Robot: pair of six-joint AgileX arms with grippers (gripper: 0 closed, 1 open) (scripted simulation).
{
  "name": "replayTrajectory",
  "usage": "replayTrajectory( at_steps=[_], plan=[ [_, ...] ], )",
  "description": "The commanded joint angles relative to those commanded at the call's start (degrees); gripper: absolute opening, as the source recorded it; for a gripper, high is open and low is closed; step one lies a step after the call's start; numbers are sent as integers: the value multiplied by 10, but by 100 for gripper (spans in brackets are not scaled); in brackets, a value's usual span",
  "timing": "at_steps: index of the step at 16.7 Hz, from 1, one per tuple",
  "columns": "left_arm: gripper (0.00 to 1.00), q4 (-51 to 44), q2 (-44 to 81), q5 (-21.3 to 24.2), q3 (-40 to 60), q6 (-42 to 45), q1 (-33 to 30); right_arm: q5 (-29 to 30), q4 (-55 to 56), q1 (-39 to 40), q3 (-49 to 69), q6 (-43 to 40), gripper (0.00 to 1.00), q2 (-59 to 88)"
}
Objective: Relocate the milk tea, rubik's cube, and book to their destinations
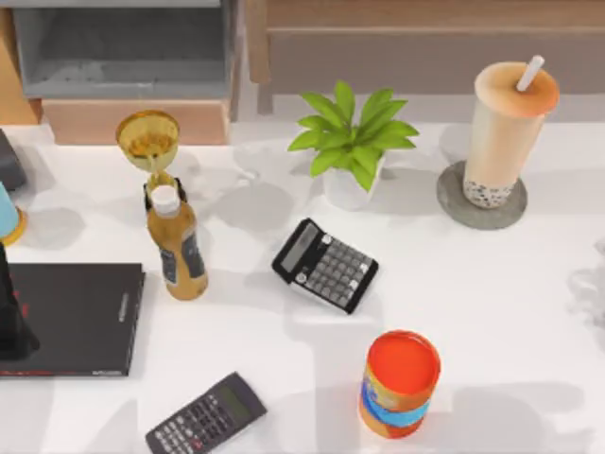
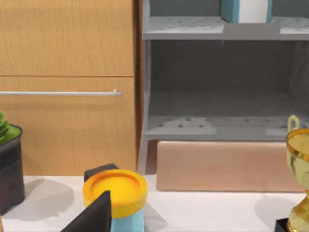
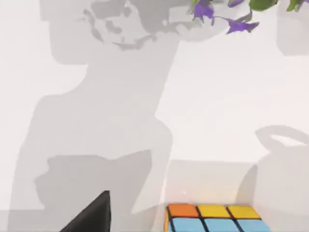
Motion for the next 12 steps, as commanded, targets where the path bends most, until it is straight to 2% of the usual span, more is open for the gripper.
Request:
replayTrajectory(
  at_steps=[3,5,12],
  plan=[
    [100,0,0,0,0,0,0,-7,-84,-87,-24,-57,100,-19],
    [100,0,0,0,0,0,0,-7,-112,-116,-35,-79,100,-25],
    [100,0,0,0,0,0,0,-6,-106,-119,-45,-81,100,-21]
  ],
)
